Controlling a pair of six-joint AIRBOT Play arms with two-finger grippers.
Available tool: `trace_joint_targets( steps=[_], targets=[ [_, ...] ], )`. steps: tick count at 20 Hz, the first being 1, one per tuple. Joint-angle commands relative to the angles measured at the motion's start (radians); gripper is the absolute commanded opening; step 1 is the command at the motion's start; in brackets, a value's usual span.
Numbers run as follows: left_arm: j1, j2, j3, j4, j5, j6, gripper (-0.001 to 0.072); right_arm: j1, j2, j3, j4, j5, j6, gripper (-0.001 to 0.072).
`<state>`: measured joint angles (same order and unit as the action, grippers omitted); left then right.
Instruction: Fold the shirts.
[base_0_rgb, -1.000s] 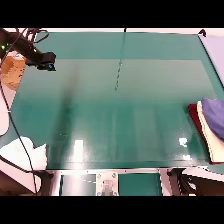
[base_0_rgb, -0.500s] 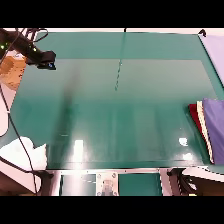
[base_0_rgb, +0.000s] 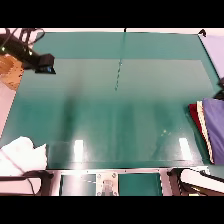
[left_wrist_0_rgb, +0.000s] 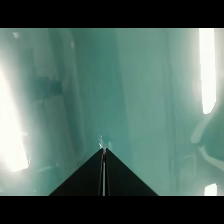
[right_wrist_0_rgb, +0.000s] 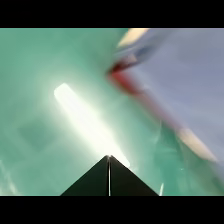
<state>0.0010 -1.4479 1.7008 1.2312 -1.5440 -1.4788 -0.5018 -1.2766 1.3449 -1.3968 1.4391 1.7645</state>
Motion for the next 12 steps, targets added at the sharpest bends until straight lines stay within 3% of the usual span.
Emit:
trace_joint_targets(
  steps=[1, 6, 12],
  targets=[
    [-0.035, 0.236, -0.352, 0.004, 0.087, -0.044, 0.0018, 0.206, 0.113, -0.27, 0.029, -0.122, -0.047, 0.0018],
    [-0.081, 0.534, -0.769, 0.0, 0.182, -0.162, 0.0018, 0.341, 0.263, -0.608, 0.064, -0.254, -0.067, 0.0018],
    [-0.081, 0.57, -0.814, 0.003, 0.199, -0.171, 0.0019, 0.342, 0.268, -0.616, 0.08, -0.235, -0.082, 0.0019]
  ],
)
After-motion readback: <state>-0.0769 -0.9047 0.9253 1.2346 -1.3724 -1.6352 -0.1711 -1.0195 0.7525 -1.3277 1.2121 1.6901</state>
